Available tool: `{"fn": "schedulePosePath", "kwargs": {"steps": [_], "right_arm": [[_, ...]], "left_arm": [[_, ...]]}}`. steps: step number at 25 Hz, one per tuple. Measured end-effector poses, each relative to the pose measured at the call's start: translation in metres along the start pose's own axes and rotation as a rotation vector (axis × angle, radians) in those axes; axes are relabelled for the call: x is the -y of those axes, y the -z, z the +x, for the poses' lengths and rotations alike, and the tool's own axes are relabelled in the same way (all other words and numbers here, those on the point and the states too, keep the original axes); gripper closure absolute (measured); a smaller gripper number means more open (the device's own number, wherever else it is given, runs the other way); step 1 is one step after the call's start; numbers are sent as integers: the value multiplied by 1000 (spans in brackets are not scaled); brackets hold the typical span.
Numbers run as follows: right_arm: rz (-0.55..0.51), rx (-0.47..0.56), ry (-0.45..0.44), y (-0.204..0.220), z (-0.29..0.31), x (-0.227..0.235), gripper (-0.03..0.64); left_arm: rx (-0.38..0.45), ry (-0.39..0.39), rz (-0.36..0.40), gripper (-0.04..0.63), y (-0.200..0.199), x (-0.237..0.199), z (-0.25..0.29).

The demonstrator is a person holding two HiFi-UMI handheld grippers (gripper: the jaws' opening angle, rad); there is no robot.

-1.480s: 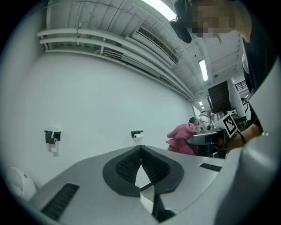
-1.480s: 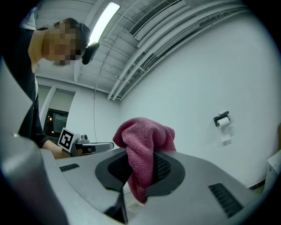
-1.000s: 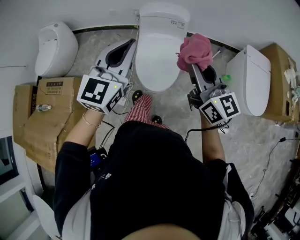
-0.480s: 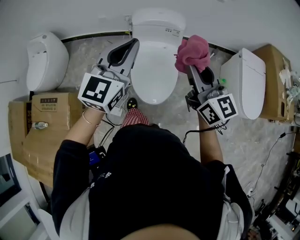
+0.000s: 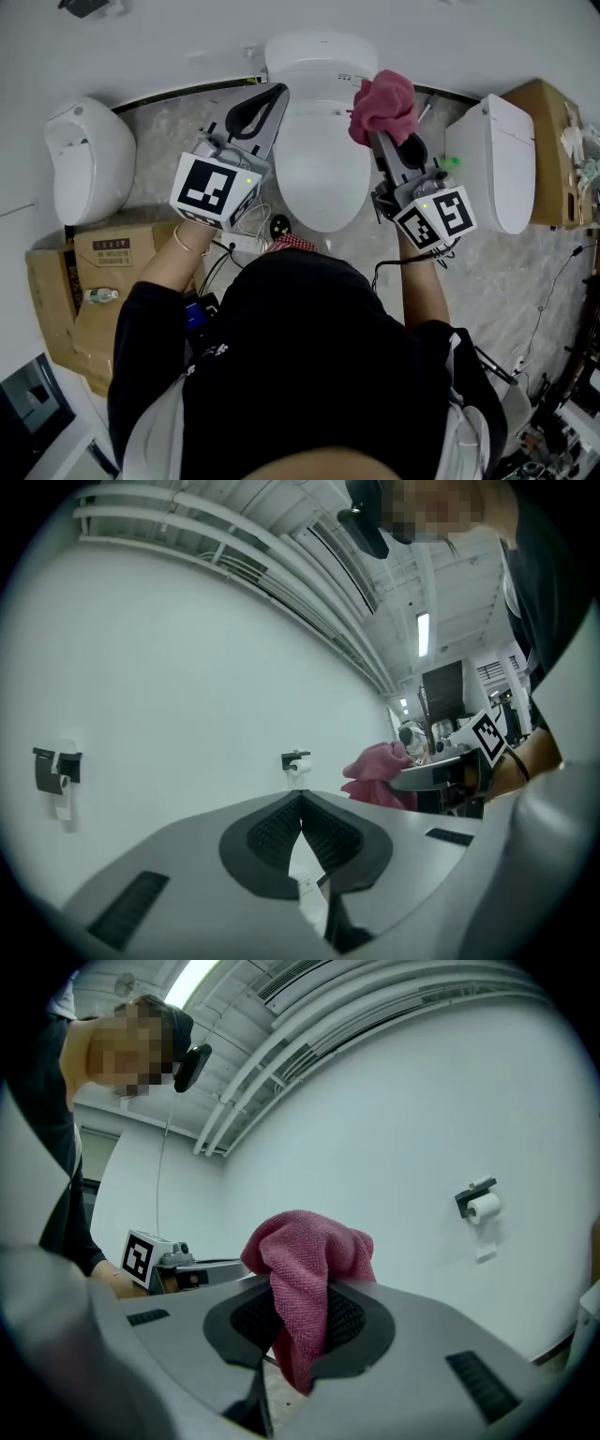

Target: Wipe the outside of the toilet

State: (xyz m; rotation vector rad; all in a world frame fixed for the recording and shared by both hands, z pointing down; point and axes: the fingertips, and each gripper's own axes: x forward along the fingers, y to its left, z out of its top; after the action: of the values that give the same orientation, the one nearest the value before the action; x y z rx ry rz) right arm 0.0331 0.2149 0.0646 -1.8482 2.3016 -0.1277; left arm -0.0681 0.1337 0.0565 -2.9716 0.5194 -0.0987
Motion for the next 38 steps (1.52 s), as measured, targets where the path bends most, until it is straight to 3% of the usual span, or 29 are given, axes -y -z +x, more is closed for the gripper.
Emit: {"fn": "schedulePosePath", "kwargs": {"steps": [6, 17, 33, 38], "right_arm": [[-5, -8, 49, 5, 35, 3, 538], [-8, -43, 38, 15, 60, 4, 538], [36, -49, -119, 20, 85, 83, 538], [58, -70, -138, 36, 96, 100, 538]], "left_arm": [[4, 20, -80, 586, 15, -42, 9], [32, 36, -59, 586, 22, -46, 27], [-39, -98, -10, 586, 31, -37, 102], [-47, -143, -31, 586, 46, -45, 115]]}}
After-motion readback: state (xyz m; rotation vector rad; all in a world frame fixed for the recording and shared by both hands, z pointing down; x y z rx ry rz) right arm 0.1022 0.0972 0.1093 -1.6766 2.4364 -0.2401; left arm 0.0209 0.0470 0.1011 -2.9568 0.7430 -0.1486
